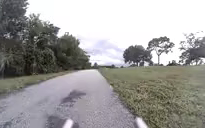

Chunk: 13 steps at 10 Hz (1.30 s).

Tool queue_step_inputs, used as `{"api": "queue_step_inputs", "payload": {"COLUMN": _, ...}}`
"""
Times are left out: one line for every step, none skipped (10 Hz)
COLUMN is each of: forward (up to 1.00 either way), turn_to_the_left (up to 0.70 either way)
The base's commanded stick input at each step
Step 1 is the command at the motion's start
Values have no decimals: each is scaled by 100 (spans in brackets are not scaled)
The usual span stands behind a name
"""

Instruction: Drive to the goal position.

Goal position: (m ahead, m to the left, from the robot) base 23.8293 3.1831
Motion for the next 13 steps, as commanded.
{"api": "queue_step_inputs", "payload": {"forward": 35, "turn_to_the_left": 64}}
{"api": "queue_step_inputs", "payload": {"forward": 85, "turn_to_the_left": 34}}
{"api": "queue_step_inputs", "payload": {"forward": 85, "turn_to_the_left": 0}}
{"api": "queue_step_inputs", "payload": {"forward": 85, "turn_to_the_left": 0}}
{"api": "queue_step_inputs", "payload": {"forward": 85, "turn_to_the_left": 0}}
{"api": "queue_step_inputs", "payload": {"forward": 85, "turn_to_the_left": 0}}
{"api": "queue_step_inputs", "payload": {"forward": 85, "turn_to_the_left": 0}}
{"api": "queue_step_inputs", "payload": {"forward": 85, "turn_to_the_left": 0}}
{"api": "queue_step_inputs", "payload": {"forward": 85, "turn_to_the_left": 0}}
{"api": "queue_step_inputs", "payload": {"forward": 85, "turn_to_the_left": 0}}
{"api": "queue_step_inputs", "payload": {"forward": 85, "turn_to_the_left": 0}}
{"api": "queue_step_inputs", "payload": {"forward": 85, "turn_to_the_left": 0}}
{"api": "queue_step_inputs", "payload": {"forward": 85, "turn_to_the_left": 0}}
